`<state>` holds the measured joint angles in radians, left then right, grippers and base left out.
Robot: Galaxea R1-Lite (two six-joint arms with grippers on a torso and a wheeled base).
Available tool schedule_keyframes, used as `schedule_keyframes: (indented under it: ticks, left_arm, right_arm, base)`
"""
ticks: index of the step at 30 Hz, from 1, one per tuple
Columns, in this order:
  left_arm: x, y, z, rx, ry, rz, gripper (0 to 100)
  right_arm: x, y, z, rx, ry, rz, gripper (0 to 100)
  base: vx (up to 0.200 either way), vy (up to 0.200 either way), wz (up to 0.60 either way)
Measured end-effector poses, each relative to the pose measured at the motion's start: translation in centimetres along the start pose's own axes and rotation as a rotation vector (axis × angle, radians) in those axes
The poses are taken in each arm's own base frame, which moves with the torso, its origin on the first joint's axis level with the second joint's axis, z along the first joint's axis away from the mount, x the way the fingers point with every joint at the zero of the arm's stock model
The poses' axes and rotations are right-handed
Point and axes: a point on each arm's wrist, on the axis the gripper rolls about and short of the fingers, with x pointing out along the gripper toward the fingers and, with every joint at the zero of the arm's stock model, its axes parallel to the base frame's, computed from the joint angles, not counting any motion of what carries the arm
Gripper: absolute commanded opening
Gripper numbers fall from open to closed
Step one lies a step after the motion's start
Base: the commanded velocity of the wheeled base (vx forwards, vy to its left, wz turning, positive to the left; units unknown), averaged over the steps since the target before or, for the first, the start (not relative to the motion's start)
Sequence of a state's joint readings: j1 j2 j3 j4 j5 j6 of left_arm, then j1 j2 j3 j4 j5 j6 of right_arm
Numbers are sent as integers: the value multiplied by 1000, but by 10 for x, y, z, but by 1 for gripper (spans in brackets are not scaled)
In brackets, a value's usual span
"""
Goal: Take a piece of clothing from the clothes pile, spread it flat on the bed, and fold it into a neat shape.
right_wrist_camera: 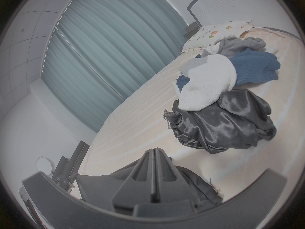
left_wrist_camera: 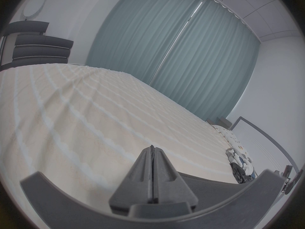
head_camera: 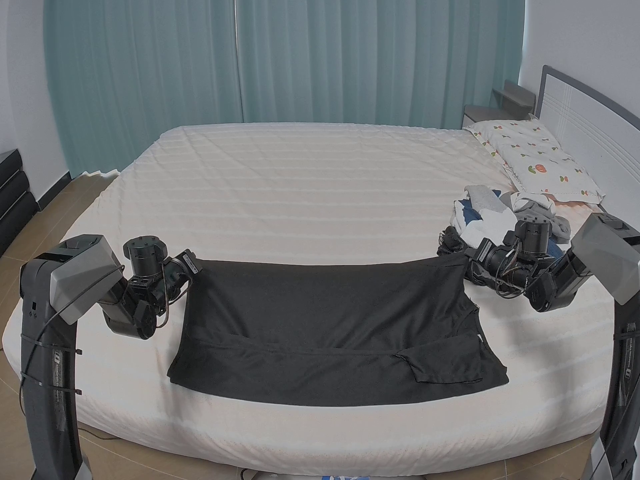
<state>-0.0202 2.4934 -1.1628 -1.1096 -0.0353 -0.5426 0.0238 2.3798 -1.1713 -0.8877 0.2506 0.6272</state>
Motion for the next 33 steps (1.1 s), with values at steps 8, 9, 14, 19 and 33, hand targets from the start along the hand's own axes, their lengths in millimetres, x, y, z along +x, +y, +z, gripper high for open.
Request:
schedule_keyframes:
  ticks: [8,9,14,19,33]
  left_arm:
    - [10,6,-8,8,2,5,0]
    - [11,7,-10,10,4,6,0]
    - [14,13,-15,14,10,15,0]
    - [10,18,-19,17,27,33,0]
    - [-30,27,-26,185,69,51,0]
  right_arm:
    - [28,5,-8,-24,-10,24,0]
    - [30,5,-8,-26,-13,23,0]
    - [33,3,-15,-26,-1,11,0]
    - [21,0,-21,-17,40,-2,0]
    - [-20,-3,-27,-20,121,-24,0]
  base:
    - [0,0,0]
    - [0,0,0]
    - [0,0,0]
    - [0,0,0]
    - [0,0,0]
